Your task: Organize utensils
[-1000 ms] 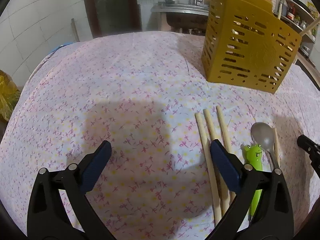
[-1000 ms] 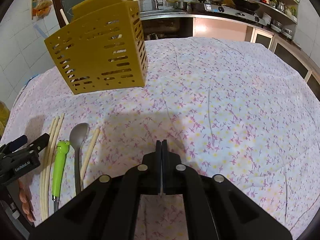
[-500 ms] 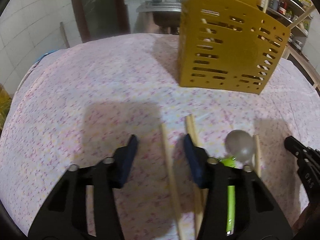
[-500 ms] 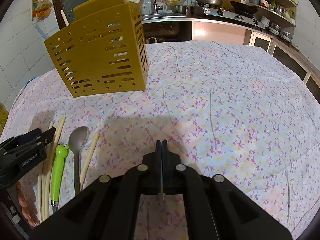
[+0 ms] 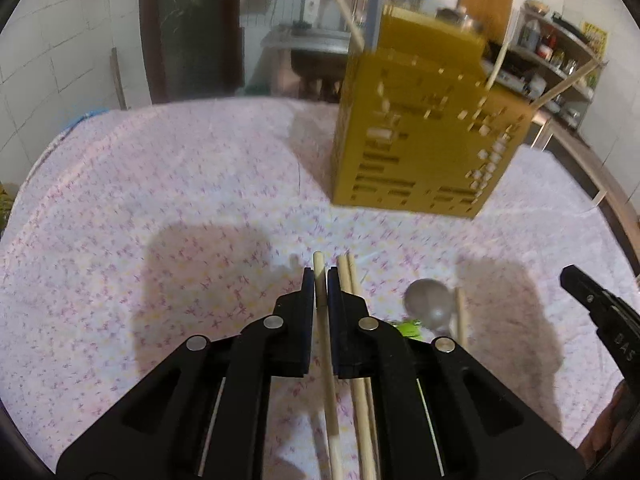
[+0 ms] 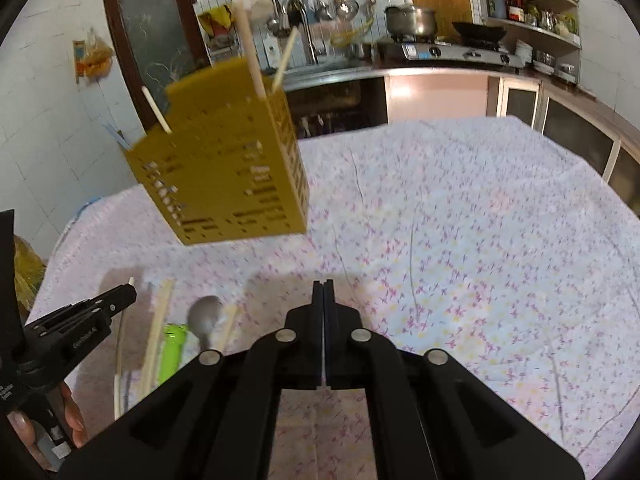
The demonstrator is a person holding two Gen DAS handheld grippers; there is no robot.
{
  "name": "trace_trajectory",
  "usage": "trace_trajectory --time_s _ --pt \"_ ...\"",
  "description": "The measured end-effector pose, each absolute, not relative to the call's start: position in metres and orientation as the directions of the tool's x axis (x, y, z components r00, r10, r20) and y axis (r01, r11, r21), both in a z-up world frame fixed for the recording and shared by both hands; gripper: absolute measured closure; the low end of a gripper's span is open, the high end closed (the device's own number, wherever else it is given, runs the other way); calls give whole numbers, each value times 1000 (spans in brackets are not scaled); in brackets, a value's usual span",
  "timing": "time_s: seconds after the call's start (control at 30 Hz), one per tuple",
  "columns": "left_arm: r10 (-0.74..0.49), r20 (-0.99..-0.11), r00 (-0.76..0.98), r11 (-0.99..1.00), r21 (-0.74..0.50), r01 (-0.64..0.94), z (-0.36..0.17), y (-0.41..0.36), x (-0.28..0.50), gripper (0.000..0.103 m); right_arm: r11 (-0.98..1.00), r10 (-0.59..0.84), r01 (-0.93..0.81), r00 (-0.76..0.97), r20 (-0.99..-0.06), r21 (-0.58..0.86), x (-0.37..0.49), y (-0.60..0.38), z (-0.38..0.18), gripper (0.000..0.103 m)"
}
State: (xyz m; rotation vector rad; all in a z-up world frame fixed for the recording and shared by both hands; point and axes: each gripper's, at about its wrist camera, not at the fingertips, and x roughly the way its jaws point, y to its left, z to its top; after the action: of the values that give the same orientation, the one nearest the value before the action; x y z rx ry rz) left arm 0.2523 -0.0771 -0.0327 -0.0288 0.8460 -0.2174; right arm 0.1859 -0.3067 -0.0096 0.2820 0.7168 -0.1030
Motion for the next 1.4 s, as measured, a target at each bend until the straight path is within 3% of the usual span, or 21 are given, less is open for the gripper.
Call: trace_trajectory --time_s 0.17,0.47,0.87,0.93,0.97,1.0,1.23,1.3,1.4 --pt "-220 -703 676 973 -110 202 -12 -72 237 98 956 88 133 722 -686 263 195 -298 -14 102" --pt "-168 -784 597 983 -90 158 -52 -54 268 98 960 89 149 642 -762 238 223 -269 -45 102" --pt "-118 -791 600 989 -40 143 -73 -45 273 97 954 77 168 665 -743 249 224 -276 -38 101" --pt "-116 -788 605 987 -24 158 -72 -45 272 97 959 42 176 688 -725 223 219 -275 -42 71" --pt "-120 -787 605 986 -25 163 -72 -45 271 97 960 19 187 695 -719 207 217 -275 -42 38" --pt "-124 -786 605 986 -28 165 -72 -44 272 97 966 -23 200 699 -715 165 214 -274 -41 37" --pt "-138 -788 599 986 -53 157 -72 -42 274 97 975 -15 172 683 -730 140 215 -263 -42 40" --pt "-140 -789 598 986 -59 154 -72 -41 275 97 978 -10 164 665 -747 132 219 -257 -46 52" --pt "-141 -791 595 987 -63 150 -73 -40 277 97 979 -1 154 650 -760 130 220 -250 -47 53"
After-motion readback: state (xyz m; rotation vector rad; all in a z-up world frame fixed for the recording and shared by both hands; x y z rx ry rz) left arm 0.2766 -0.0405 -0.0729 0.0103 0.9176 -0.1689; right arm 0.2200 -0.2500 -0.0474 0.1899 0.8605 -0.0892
